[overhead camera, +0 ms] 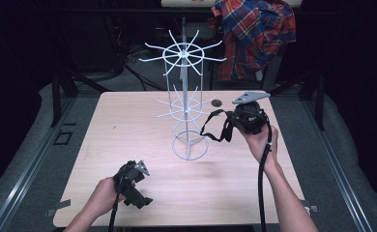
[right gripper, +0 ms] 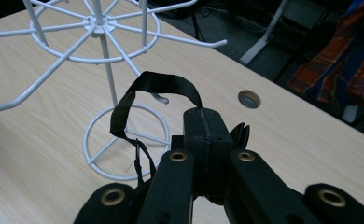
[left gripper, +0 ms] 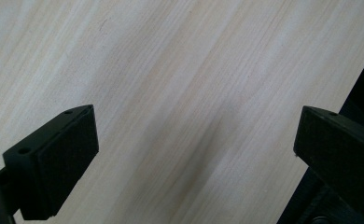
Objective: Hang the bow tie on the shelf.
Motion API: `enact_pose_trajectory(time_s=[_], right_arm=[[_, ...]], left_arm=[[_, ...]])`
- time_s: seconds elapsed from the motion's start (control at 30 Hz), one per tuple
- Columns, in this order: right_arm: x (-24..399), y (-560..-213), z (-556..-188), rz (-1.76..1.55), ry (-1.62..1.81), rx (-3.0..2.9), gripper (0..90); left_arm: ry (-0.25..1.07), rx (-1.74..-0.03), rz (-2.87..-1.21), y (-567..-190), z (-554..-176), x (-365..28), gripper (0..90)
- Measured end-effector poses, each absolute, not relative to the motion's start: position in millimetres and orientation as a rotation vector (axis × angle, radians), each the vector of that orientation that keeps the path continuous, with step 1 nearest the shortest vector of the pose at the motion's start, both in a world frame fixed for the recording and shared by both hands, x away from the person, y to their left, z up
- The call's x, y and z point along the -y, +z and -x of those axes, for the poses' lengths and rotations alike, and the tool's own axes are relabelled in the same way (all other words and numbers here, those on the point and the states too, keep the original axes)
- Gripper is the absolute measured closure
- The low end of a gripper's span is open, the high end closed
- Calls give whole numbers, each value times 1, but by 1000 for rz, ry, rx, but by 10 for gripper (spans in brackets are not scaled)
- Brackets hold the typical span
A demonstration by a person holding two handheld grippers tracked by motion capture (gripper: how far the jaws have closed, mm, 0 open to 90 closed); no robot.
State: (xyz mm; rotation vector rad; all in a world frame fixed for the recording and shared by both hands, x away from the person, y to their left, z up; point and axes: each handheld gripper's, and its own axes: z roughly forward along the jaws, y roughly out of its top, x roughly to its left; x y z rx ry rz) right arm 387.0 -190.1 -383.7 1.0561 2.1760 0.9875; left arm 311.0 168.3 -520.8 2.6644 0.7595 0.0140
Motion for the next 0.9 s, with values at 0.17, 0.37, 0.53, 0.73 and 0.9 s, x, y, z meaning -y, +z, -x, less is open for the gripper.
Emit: enact_pose_trajectory(time_s=[0.17,0.37,0.53,0.73,0.9], right_arm=[[189,-394,-396,-1103,994,-2199,900],[184,-410,-403,-1137,1012,-2234,900],[179,-417,-404,-1141,1020,-2262,900],[170,-425,-404,-1131,1010,-2291,900],[167,-428,-405,-1119,1012,-2304,900]], left_arm=[[15,-761,-2664,-521,-311,-169,1],[14,-759,-2664,-521,-311,-169,1],[15,-759,-2664,-521,-311,-169,1],[18,-762,-2666,-521,-310,-169,1],[15,-761,-2667,-521,-311,-169,1]])
